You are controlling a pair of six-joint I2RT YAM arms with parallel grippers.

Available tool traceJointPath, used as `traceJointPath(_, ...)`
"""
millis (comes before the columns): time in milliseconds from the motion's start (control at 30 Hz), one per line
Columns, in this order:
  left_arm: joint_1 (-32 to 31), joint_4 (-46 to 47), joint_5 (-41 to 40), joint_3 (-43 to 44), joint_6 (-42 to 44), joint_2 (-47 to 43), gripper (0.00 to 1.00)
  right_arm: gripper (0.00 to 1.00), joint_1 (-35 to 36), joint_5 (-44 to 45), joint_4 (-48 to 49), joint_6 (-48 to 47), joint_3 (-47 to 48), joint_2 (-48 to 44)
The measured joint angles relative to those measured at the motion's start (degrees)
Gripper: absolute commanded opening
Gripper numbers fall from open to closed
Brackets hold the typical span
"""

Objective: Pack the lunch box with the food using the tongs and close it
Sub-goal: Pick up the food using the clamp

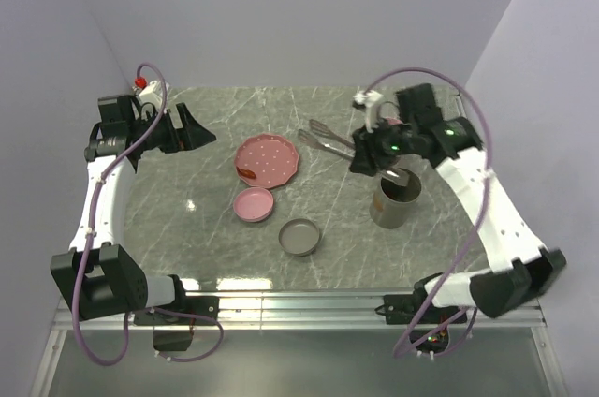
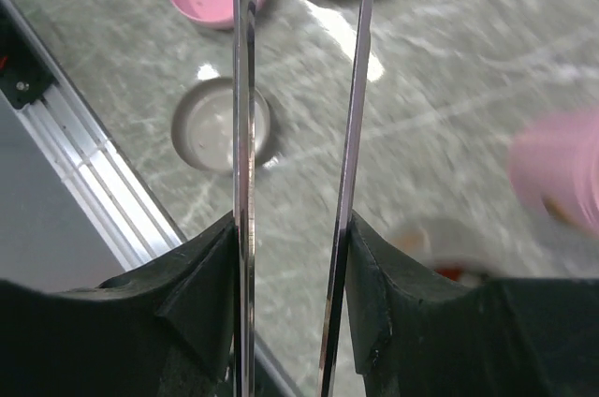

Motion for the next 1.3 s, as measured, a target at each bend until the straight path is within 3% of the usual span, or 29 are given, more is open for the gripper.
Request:
traceJointPath(333,0.07,-0.02,2.05,0.00,-0.28,1.53,0.99,0.48,15.23,3.61,10.69,2.62,5.68,22.25)
traceJointPath(600,0.46,0.04,2.80,0.00,-1.05,1.57,1.00,0.47,19.67,6.03,14.25,2.54,11.56,35.06)
traceJointPath(1300,3.72,0.39,6.95,-0.11,-2.82,3.82,0.99,0.48,21.14,9.53,15.98,1.64,13.86,42.01)
